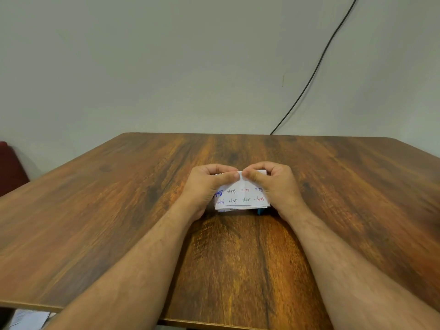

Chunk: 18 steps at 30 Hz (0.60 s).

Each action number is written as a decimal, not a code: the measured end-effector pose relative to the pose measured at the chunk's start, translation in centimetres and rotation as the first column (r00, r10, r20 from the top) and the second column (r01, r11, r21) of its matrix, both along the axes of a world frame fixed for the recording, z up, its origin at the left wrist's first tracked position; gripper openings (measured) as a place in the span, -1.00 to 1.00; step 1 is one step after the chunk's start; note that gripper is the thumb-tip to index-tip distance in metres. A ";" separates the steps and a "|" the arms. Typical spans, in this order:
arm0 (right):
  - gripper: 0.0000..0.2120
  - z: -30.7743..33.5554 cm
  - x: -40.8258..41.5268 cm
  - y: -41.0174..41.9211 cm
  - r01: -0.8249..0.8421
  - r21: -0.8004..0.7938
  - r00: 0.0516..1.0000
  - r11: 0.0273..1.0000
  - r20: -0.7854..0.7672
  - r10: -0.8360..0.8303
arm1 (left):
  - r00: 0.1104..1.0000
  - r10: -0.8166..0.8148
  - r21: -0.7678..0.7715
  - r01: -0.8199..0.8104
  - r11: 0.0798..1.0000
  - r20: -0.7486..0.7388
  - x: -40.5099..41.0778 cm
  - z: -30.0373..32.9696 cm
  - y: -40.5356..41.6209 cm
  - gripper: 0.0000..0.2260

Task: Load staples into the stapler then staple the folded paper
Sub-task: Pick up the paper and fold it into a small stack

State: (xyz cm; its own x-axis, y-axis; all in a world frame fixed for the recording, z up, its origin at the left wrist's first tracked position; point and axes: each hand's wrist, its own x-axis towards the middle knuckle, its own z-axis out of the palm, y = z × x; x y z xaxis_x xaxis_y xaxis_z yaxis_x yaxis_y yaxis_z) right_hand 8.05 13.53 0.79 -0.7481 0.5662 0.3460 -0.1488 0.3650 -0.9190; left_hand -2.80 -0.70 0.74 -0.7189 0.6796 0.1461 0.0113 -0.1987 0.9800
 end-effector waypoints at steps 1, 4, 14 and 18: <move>-0.94 0.1 0.0 -0.1 -0.019 -0.011 1.000 1.000 0.008 0.019 | 1.000 0.010 -0.007 -0.010 1.000 -0.026 0.0 0.1 -0.1 -0.92; -0.91 0.1 0.0 -0.3 -0.061 -0.028 0.998 0.998 0.034 0.062 | 0.998 0.009 -0.029 -0.011 1.000 -0.066 -0.1 0.2 -0.3 -0.89; -0.95 0.2 -0.1 -0.2 0.029 0.028 0.996 0.999 0.083 -0.032 | 0.997 0.036 -0.072 -0.041 0.997 -0.074 0.0 0.2 -0.1 -0.86; -0.92 0.2 -0.1 -0.5 0.052 0.059 0.997 0.997 0.054 -0.055 | 0.975 0.089 -0.083 -0.108 0.991 -0.206 0.3 0.2 -0.1 -0.89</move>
